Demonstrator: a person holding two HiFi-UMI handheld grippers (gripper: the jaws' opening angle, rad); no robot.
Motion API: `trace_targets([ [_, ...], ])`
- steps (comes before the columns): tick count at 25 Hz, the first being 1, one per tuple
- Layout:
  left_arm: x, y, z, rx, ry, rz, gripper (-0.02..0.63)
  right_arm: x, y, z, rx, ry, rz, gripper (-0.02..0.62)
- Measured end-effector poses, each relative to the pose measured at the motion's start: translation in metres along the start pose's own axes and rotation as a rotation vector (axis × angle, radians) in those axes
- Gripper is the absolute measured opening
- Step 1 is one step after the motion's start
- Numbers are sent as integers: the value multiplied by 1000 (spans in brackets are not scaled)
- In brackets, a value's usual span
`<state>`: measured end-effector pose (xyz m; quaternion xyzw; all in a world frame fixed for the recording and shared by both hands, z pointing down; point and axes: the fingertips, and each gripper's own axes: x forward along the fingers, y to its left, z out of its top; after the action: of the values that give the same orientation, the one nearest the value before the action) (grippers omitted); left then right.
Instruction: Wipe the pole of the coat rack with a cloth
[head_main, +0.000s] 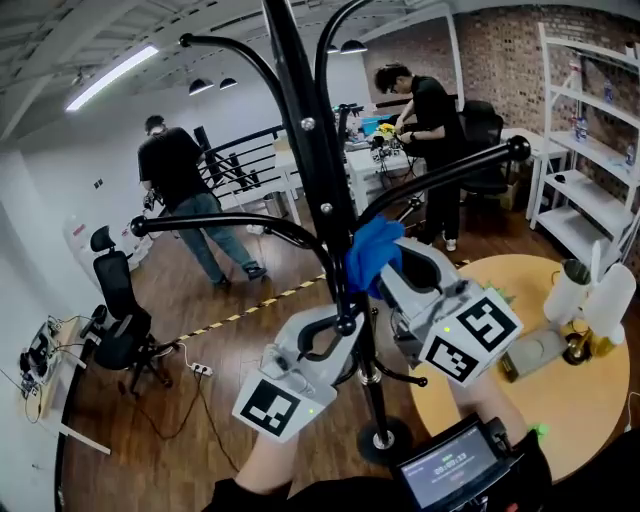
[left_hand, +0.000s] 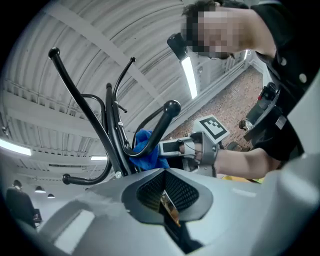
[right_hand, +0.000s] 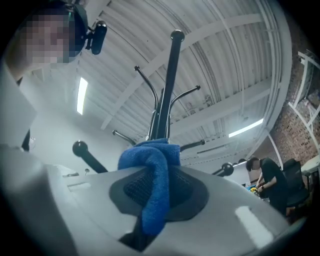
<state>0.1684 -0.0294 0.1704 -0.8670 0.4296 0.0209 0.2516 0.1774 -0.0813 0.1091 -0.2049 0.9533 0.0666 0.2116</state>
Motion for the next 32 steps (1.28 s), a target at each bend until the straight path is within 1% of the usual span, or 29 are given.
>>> trace_targets([
  [3,0,2,7,6,-10,5,3,-1,-5,31,-3,-52,-2,54],
  [7,5,0,11,12,-33,-5,3,-15,-18,67,-73,-82,-37,54],
  [10,9,-3,11,14,-37,-15,3,-31,-27,88,-93,-116,-64,54],
  [15,15,-9,7,12,-36,-40,3,-68,-36,136,-126,-222,-122,54],
  [17,15,-11,8,13,-41,-46,3,-77,-37,146,-149,-233,-138,54],
  [20,12,-14,8,12,-44,-44,3,-77,-35,145,-148,-231,-153,54],
  [26,-12,-10,8,2,-38,-12,3,-63,-22,133,-119,-240,-178,52],
  [29,-20,-1,5,-9,-31,11,3,-43,-21,109,-96,-187,-168,52],
  [32,-27,2,2,-23,-28,20,3,-21,-17,77,-83,-103,-141,52],
])
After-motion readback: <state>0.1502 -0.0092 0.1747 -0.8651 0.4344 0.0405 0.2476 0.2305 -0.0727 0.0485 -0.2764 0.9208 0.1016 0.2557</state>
